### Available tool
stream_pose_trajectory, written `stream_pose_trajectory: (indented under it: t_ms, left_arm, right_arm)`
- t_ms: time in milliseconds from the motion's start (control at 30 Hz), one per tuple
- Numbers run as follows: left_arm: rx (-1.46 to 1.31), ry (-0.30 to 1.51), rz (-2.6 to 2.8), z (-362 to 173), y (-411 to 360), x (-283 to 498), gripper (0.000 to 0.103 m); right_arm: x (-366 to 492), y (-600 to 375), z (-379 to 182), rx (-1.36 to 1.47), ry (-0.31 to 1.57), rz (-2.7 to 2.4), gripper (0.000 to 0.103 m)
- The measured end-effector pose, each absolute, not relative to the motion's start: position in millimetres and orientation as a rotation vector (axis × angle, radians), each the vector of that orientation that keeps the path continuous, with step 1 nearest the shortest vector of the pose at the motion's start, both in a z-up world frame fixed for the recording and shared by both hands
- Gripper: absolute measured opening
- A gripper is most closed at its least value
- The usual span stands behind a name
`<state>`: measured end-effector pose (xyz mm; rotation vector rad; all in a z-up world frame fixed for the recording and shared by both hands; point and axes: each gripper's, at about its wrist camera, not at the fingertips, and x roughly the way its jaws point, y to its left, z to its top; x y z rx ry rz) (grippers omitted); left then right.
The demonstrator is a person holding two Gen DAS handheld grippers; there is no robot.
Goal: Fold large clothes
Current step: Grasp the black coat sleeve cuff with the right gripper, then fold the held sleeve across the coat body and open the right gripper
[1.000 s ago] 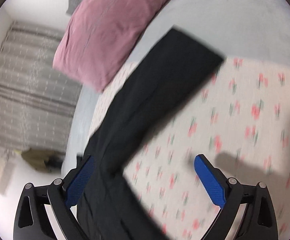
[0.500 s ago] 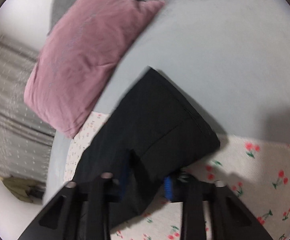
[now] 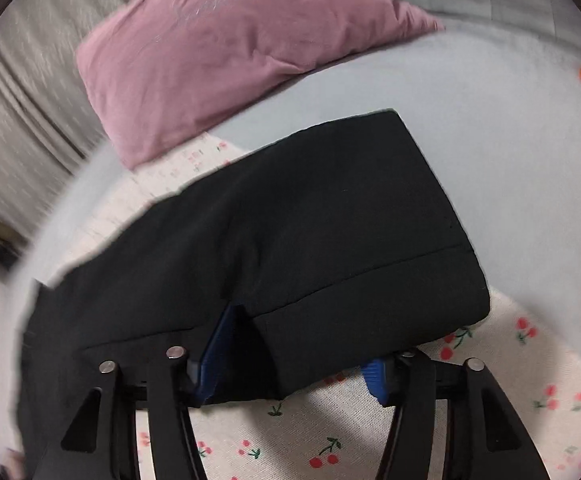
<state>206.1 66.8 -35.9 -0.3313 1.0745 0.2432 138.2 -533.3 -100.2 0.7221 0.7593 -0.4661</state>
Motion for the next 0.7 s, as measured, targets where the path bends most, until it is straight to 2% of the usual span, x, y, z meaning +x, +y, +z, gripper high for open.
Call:
stream_pose_trajectory:
  t_ms: [100,200,267,300,333,533,700]
  left_arm:
    - [-0.329,1.08,0.236,-37,64,208,0.102]
    - [-0.307,1.084,0.224,-37,60,208,0.102]
    - [-0.302,1.085,0.223,-36,60,209,0.102]
    - [-0.306,1.08,0.223,-35,62,209,0.102]
    - [-0.314,1.073,0.226,-33,65,208,0.102]
    - [-0.375,1.029,0.256,-20,86,205,0.102]
    - [-0.412,1.005,0.28,-14,106,199,0.102]
  right_arm:
    - [122,-557,-107,0.938,0.669,-0.406,0.064]
    - [114,-574,-117,1.106,0.563,-0.42,0.061]
    - [122,-570,-114,1.063,0.569,-0.458,0.044]
    - [133,-563,-110,0.983,0.618,-0.478,0.015]
    - [138,-557,-105,0.937,0.637,-0.494,0.01]
    - [163,-450,10,0.345,0.459,-0.401,0.009]
    - [194,-334,34,0.05,0.461,-0.223,0.009]
